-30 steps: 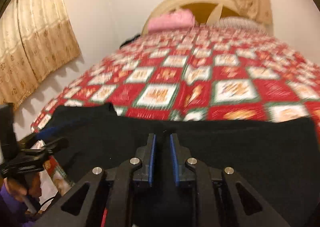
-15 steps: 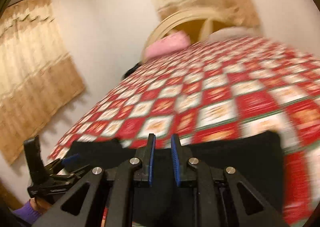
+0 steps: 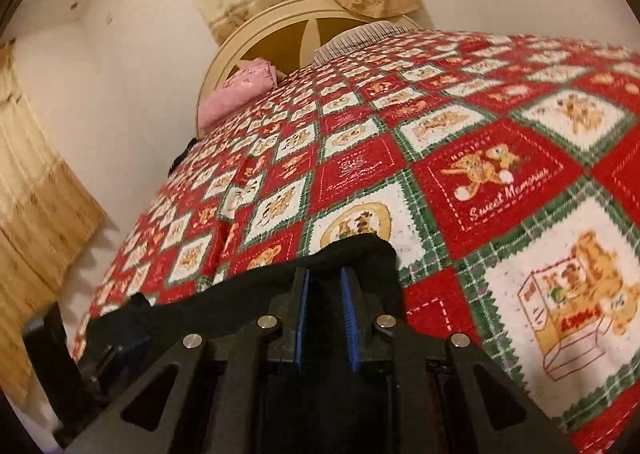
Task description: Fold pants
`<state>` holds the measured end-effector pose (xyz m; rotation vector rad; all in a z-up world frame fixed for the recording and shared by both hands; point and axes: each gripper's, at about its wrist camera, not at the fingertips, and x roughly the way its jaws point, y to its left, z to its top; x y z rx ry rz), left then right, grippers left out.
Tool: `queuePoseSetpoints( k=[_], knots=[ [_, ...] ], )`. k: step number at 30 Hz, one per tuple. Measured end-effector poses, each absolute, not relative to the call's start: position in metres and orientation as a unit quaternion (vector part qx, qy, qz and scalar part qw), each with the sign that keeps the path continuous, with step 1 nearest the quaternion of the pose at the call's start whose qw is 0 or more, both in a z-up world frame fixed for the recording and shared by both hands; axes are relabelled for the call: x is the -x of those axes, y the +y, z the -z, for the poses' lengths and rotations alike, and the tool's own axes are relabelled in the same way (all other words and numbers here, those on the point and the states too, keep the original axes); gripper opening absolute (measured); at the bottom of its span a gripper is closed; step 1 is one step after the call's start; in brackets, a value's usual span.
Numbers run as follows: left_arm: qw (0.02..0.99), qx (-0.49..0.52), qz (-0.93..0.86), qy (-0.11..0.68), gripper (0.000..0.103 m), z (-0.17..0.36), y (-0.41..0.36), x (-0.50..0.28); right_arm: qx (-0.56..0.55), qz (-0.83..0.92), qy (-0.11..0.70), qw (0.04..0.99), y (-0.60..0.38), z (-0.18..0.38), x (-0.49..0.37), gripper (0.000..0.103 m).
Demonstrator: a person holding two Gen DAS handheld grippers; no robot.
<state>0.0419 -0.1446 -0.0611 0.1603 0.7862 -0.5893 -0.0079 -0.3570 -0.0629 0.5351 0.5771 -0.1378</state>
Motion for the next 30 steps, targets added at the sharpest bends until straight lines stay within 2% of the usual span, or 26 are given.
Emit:
queuePoseSetpoints(
  k=[6, 9, 21, 27, 30],
  knots=[
    [0.887, -0.082, 0.265, 0.369, 0.100, 0.046, -0.120, -0.035, -0.248, 0.042, 0.237, 0.938, -0.327, 0.033, 0.025, 0.017],
    [0.899, -0.085, 0.225, 0.365, 0.101, 0.044, -0.094, -0.039, -0.208, 0.006, 0.247, 0.946, -0.286, 0.025, 0.018, 0.018],
    [0.922, -0.013, -0.009, 0.388, 0.100, 0.048, 0.066, -0.049, -0.132, -0.135, 0.360, 0.914, -0.134, 0.090, -0.029, 0.019],
    [0.915, 0.017, -0.036, 0.401, 0.100, 0.058, 0.102, -0.050, -0.135, -0.127, 0.355, 0.916, -0.132, 0.091, -0.026, 0.020],
    [0.924, 0.019, -0.031, 0.382, 0.100, 0.051, 0.102, -0.043, -0.155, -0.133, 0.332, 0.921, -0.137, 0.082, -0.018, 0.020]
  ],
)
